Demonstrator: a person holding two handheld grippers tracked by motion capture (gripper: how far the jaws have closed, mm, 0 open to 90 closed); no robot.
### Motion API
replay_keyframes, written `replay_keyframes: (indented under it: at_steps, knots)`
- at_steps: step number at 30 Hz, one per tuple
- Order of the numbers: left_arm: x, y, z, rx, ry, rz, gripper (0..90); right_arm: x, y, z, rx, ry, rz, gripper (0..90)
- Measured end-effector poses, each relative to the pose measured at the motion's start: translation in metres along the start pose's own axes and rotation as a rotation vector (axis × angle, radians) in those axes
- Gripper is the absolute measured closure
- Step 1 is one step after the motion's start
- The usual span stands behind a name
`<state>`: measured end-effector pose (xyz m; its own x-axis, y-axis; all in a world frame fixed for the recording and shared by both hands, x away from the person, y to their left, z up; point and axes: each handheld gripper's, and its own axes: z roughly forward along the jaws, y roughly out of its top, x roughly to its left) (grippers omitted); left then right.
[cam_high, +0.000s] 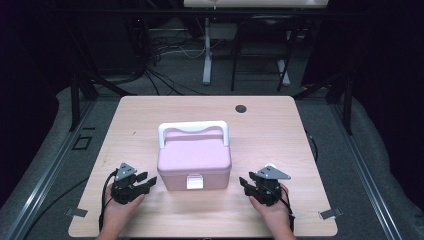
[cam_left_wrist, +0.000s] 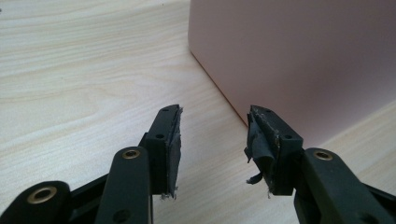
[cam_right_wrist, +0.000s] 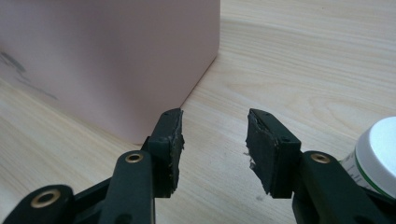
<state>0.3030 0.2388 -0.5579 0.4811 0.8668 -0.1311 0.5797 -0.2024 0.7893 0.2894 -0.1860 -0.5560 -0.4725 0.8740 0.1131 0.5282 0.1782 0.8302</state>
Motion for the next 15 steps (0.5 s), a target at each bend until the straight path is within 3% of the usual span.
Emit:
replay_keyframes:
  at_steps: [3,8,15]
  knots:
    - [0.001,0.006,0.001,-0.003,-0.012,-0.004,57.3,-0.002,0.004,0.003,0.009,0.007,0.023,56.8]
    - [0.002,0.016,0.003,-0.003,-0.028,-0.023,60.1,0.001,0.016,0.008,0.006,-0.004,-0.009,59.4]
    - [0.000,0.029,0.009,-0.008,-0.049,-0.035,62.2,0.000,0.034,0.023,-0.001,-0.013,0.023,60.5]
